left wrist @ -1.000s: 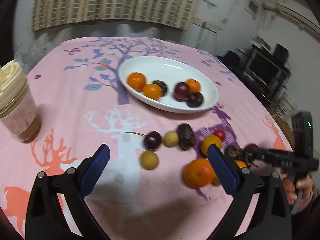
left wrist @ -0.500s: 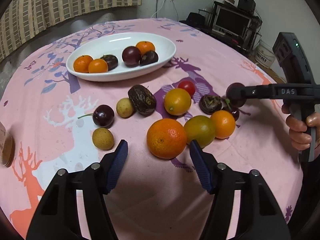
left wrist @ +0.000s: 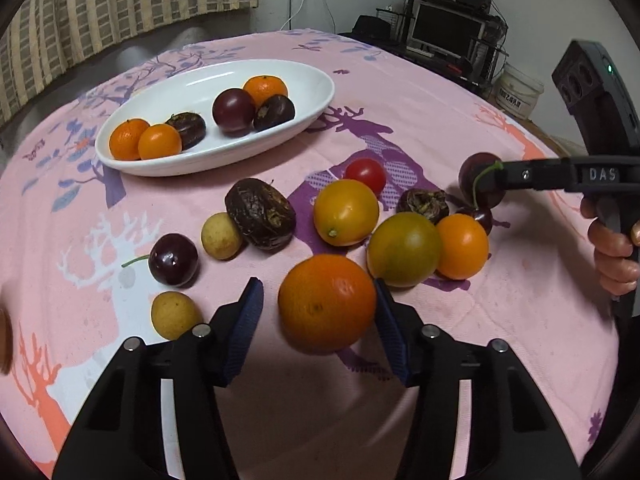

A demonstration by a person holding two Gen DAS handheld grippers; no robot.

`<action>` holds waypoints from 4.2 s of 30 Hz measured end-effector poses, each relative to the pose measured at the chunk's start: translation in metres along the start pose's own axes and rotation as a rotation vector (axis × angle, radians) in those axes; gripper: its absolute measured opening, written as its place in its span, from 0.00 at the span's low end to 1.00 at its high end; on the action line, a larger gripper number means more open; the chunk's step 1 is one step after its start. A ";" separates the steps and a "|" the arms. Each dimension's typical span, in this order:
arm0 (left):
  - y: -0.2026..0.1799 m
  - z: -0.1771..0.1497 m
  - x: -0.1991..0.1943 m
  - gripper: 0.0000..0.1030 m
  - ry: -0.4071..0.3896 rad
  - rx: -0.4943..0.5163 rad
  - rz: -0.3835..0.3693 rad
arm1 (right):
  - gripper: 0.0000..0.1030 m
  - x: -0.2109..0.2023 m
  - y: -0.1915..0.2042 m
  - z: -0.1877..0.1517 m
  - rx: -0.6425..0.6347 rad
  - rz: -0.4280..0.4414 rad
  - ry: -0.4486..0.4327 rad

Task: Organize fruits
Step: 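Carry both fruits over the white plate and open both grippers to release them, then move both open grippers back to the fruit pile, right gripper toward a large tangerine, then grasp the large tangerine with the right gripper while the left gripper grasps a small yellow fruit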

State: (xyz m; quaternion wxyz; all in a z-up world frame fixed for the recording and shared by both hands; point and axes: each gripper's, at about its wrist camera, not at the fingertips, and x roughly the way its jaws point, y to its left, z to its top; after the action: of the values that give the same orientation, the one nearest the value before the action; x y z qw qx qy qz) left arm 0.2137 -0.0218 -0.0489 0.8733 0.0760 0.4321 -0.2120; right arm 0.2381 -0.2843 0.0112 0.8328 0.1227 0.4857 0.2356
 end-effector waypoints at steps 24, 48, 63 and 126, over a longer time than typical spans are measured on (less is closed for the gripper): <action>0.071 0.100 -0.023 0.41 -0.204 -0.278 0.067 | 0.39 0.037 0.063 0.102 -0.137 -0.015 -0.158; 0.116 0.126 -0.022 0.92 -0.189 -0.434 0.248 | 0.57 0.049 0.068 0.146 -0.141 0.006 -0.138; 0.117 -0.006 -0.070 0.95 -0.178 -0.635 0.382 | 0.64 0.003 0.087 -0.005 -0.270 -0.053 -0.095; 0.044 -0.012 -0.020 0.25 -0.024 -0.292 0.252 | 0.37 -0.001 0.066 -0.032 -0.159 -0.017 -0.063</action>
State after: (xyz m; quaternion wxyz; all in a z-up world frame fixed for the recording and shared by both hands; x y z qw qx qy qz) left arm 0.2132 0.0274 -0.0433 0.8997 -0.0006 0.4349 -0.0371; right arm 0.1917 -0.2287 0.0250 0.8567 0.0593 0.4402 0.2623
